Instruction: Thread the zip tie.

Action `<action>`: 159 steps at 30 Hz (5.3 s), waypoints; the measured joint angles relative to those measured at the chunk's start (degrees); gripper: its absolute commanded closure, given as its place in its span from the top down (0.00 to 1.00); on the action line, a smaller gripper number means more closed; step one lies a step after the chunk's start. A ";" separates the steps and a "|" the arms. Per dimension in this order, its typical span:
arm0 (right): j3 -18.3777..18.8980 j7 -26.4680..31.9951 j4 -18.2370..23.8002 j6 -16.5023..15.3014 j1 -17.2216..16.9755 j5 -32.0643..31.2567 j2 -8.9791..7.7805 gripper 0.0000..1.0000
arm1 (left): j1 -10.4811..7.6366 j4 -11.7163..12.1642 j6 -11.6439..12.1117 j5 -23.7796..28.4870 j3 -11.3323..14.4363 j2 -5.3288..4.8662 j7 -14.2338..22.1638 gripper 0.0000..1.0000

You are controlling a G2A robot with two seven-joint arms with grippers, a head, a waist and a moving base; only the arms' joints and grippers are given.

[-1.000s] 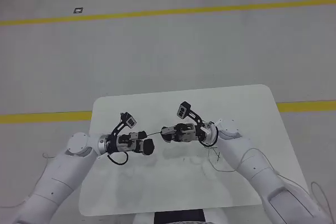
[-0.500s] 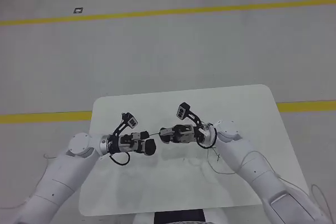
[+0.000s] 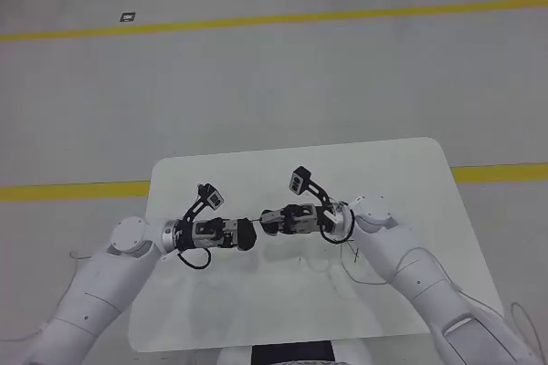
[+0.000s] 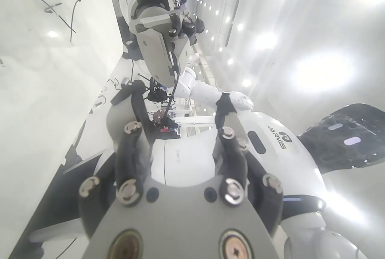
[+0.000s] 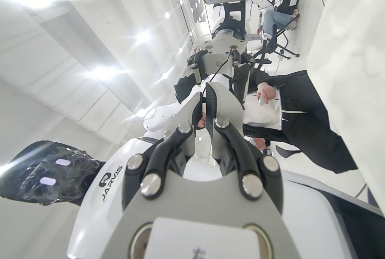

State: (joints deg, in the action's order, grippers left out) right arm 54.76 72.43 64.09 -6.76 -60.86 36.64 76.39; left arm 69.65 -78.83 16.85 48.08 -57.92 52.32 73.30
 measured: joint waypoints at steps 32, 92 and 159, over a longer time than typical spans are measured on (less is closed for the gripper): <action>-1.05 2.32 1.81 -2.10 -0.04 -3.36 -0.89 0.00 | -0.16 0.21 -0.48 -1.16 -0.12 0.52 0.25 0.12; 0.07 0.74 1.66 -2.54 -0.45 -1.86 -2.17 1.00 | 0.88 0.12 -0.77 -2.11 -1.79 0.56 2.42 0.00; 5.10 7.26 39.41 26.23 -8.26 -76.49 -11.33 1.00 | 4.79 -4.86 2.63 -15.29 -13.36 6.18 6.34 0.00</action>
State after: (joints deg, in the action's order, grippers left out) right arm 59.86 79.68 103.50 19.47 -69.12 -39.85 65.07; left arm 74.45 -83.69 19.48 32.79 -71.29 58.50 79.64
